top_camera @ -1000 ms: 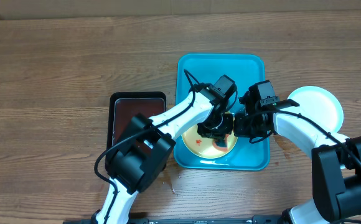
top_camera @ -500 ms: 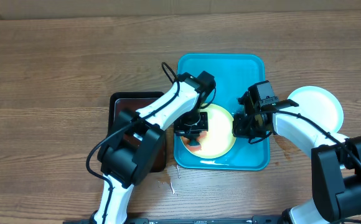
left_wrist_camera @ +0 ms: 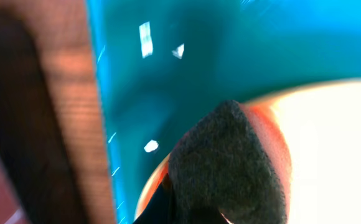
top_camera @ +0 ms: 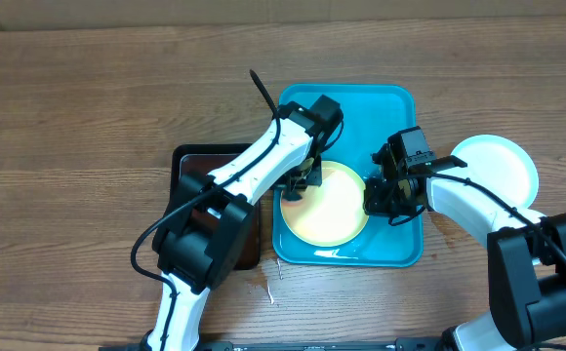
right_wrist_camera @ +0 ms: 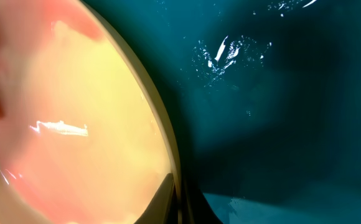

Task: Clean dirty plates on tray and stack at the side
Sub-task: 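Scrub the yellow plate with the sponge while the right gripper holds its rim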

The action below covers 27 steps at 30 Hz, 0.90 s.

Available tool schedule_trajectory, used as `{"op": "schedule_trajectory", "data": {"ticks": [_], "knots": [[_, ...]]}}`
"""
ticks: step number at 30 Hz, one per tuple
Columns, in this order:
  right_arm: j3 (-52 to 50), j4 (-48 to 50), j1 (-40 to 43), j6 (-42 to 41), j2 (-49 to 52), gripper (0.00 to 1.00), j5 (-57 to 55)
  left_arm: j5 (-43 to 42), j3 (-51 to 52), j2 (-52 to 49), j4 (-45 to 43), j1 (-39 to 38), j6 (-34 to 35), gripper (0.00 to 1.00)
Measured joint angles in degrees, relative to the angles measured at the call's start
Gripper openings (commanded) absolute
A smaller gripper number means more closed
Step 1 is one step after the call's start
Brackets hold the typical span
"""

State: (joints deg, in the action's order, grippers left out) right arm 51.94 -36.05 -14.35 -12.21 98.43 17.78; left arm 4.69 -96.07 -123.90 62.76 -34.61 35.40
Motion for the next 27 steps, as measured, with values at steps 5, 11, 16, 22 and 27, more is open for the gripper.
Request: {"op": "schedule_trajectory", "data": {"ticks": [5, 11, 16, 22, 27], "knots": [[0.00, 0.00, 0.00, 0.00, 0.00, 0.04, 0.00, -8.00, -0.09, -0.37, -5.90, -0.35, -1.07, 0.04], [0.00, -0.46, 0.02, 0.07, 0.00, 0.04, -0.26, -19.76, -0.09, -3.15, -7.65, -3.34, -1.27, 0.04], [0.00, -0.81, 0.11, 0.24, 0.00, 0.04, -0.22, -25.42, -0.11, -3.96, -6.86, -6.05, -1.51, 0.04], [0.00, -0.81, 0.11, 0.26, 0.00, 0.04, -0.20, -26.25, -0.26, -4.28, 0.20, -5.73, -1.44, 0.04], [0.00, -0.74, 0.11, 0.24, 0.00, 0.04, -0.07, -22.08, -0.31, -4.46, 5.99, -3.30, -1.20, 0.04]]}}
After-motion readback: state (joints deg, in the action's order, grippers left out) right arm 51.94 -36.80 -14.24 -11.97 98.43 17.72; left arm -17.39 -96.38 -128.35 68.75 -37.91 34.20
